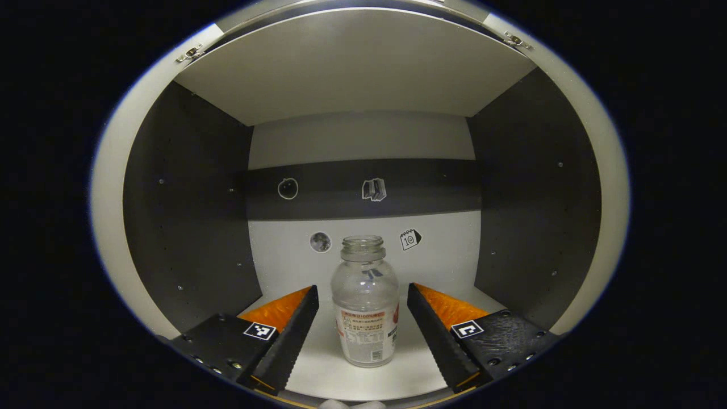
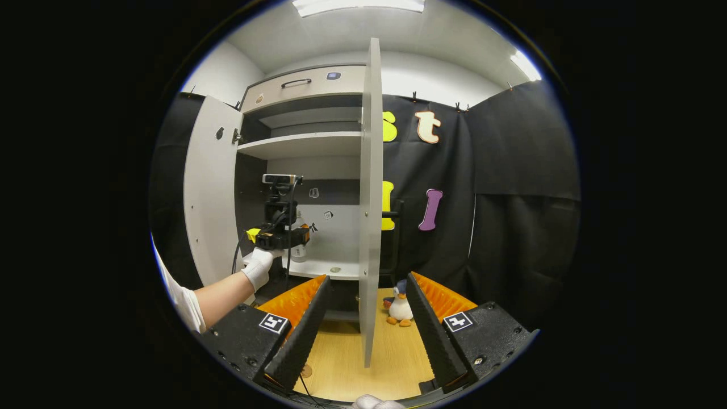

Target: Grasp the bottle in the cabinet with the left hand and place it on the coaster, then close the right door with the right hand and the left door with the left hand.

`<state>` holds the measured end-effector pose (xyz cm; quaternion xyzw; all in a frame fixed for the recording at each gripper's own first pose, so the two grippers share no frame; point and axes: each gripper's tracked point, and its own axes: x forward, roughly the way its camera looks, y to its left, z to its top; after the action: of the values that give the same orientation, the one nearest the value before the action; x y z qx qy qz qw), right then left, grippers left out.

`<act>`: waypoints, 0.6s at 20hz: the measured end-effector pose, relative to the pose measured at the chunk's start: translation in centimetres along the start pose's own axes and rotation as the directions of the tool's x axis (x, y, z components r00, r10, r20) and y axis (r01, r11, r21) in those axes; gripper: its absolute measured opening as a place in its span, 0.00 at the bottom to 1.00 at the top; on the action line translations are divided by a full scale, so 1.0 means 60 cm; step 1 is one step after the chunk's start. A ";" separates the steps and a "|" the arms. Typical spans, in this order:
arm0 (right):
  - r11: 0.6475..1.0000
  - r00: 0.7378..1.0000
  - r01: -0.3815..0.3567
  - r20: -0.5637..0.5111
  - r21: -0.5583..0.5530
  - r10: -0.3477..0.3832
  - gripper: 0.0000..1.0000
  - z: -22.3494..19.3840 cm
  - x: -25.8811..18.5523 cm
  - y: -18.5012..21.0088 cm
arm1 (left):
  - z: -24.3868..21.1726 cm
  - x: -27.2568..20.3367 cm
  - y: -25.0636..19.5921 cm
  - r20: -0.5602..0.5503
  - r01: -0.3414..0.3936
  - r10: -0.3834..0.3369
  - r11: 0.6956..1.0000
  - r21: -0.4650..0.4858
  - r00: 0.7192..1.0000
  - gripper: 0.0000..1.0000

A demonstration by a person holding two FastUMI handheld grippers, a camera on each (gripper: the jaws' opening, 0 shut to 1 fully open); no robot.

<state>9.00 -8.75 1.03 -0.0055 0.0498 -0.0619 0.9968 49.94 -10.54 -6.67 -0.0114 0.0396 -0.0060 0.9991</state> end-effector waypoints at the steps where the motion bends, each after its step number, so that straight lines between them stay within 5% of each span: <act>1: 1.000 1.000 0.003 -0.003 -0.004 -0.003 0.82 -0.002 0.002 -0.003 | -0.005 0.010 -0.005 -0.010 0.009 -0.009 1.000 -0.008 1.000 0.96; 7: 1.000 1.000 0.014 -0.004 0.001 -0.014 0.82 -0.009 0.004 -0.022 | -0.013 0.038 0.002 -0.007 -0.031 0.031 0.999 0.010 1.000 0.96; 9: 1.000 1.000 0.018 -0.004 -0.001 -0.018 0.82 -0.008 0.004 -0.028 | -0.013 0.042 0.001 -0.012 -0.027 0.027 1.000 -0.006 1.000 0.78; 12: 1.000 1.000 0.018 0.003 0.000 -0.018 0.82 -0.006 0.001 -0.031 | -0.007 0.034 0.002 -0.021 -0.024 0.023 0.999 -0.042 1.000 0.77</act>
<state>8.81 -10.59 0.70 -0.0060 0.0482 -0.0709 0.9963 51.93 -10.43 -7.27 -0.0319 0.0498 0.0065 0.9982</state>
